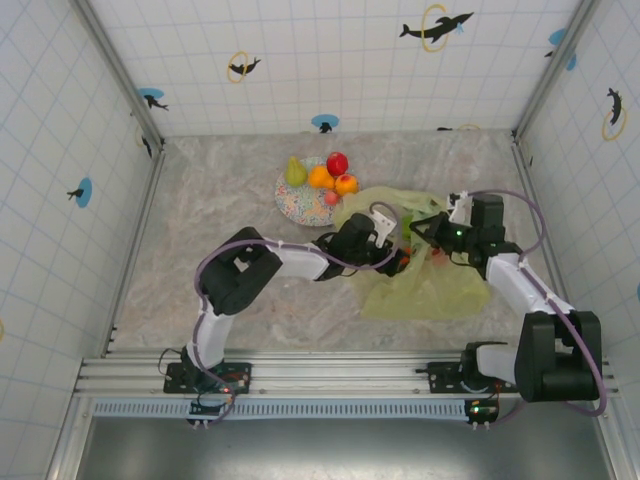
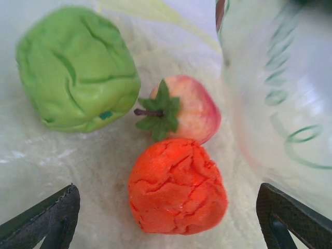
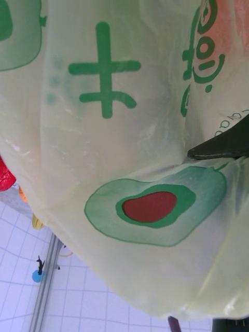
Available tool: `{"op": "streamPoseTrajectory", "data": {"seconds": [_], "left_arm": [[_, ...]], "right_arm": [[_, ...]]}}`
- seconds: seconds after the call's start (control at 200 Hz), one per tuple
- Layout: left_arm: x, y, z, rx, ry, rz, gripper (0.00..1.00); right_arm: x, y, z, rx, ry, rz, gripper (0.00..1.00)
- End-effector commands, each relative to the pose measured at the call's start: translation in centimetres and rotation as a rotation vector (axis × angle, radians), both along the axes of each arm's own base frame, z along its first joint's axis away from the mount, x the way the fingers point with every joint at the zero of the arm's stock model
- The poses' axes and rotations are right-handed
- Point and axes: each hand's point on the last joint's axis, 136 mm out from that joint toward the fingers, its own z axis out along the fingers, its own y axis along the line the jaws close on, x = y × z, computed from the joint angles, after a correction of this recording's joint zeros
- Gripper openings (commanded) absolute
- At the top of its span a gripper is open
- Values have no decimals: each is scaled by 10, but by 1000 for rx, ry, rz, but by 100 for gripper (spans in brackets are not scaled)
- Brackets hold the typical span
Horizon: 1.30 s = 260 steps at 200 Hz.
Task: Place the fruits into the plastic bag
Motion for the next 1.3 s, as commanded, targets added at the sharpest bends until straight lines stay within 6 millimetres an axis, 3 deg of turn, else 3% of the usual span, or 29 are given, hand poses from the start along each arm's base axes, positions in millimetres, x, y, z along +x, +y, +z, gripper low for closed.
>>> {"op": "streamPoseTrajectory", "data": {"seconds": [0.0, 0.22, 0.385, 0.52, 0.581, 0.821, 1.111, 1.296], "left_arm": [[9, 11, 29, -26, -79, 26, 90], [7, 34, 38, 38, -127, 40, 87], [-6, 51, 49, 60, -145, 20, 85], [-19, 60, 71, 36, -163, -21, 84], [-29, 68, 69, 37, -148, -51, 84], [-54, 78, 109, -56, -139, -184, 83], [-35, 99, 161, -171, -171, -54, 82], [23, 130, 171, -99, -225, 231, 82]], "right_arm": [[-5, -5, -4, -32, 2, 13, 0], [-3, -13, -11, -91, 11, 0, 0], [1, -15, -18, -111, 24, -3, 0], [2, -13, -21, -112, 30, 4, 0], [4, -12, -21, -111, 29, 6, 0], [7, -9, -22, -110, 30, 11, 0], [8, -9, -25, -113, 31, 10, 0], [9, -8, -25, -113, 25, 10, 0]]}}
